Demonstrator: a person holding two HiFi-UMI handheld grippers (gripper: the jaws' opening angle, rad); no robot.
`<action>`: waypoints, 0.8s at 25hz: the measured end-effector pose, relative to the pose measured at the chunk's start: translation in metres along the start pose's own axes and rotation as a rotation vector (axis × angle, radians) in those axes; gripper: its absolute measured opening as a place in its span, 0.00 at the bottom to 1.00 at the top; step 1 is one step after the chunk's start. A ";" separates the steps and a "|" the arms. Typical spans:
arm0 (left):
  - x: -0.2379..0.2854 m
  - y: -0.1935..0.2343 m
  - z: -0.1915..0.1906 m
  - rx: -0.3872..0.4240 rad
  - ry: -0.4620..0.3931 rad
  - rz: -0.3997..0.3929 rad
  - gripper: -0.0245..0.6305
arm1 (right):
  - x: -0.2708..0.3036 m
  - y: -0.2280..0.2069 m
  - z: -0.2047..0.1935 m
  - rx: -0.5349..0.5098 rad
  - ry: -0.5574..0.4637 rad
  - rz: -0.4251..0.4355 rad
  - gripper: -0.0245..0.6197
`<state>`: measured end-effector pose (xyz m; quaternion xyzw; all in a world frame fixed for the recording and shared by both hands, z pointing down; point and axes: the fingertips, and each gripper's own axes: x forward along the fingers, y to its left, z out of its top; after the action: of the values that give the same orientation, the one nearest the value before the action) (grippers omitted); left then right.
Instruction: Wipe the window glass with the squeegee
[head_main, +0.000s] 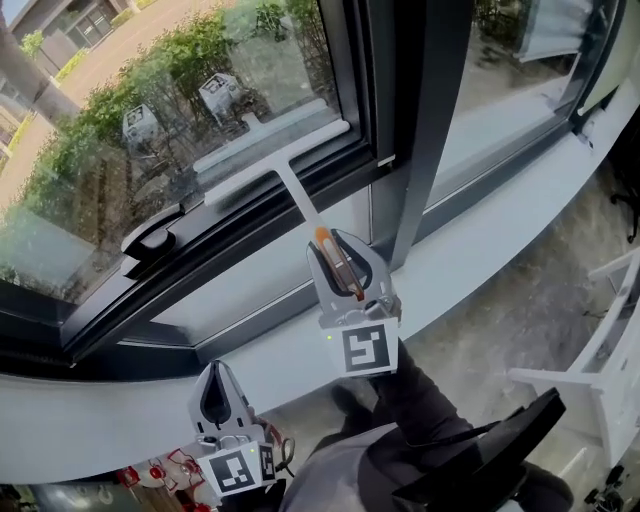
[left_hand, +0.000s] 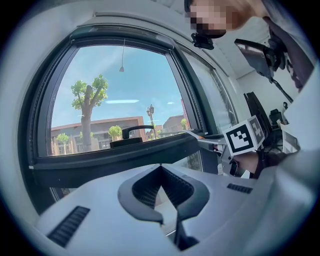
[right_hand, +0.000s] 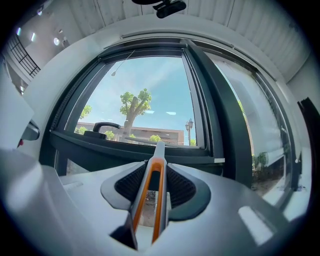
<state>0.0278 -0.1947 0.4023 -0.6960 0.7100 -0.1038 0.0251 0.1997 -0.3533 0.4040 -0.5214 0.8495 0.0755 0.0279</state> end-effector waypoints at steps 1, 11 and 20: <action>-0.002 0.002 0.002 -0.003 -0.008 0.002 0.04 | -0.001 0.000 0.002 0.008 -0.002 -0.002 0.24; -0.035 0.012 0.015 -0.035 -0.064 -0.047 0.04 | -0.026 0.017 0.081 -0.020 -0.095 -0.033 0.24; -0.041 0.024 0.047 -0.075 -0.135 0.024 0.04 | -0.011 0.029 0.218 -0.061 -0.300 0.007 0.24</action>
<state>0.0137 -0.1586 0.3470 -0.6935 0.7182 -0.0295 0.0481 0.1718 -0.2962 0.1932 -0.5017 0.8351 0.1783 0.1385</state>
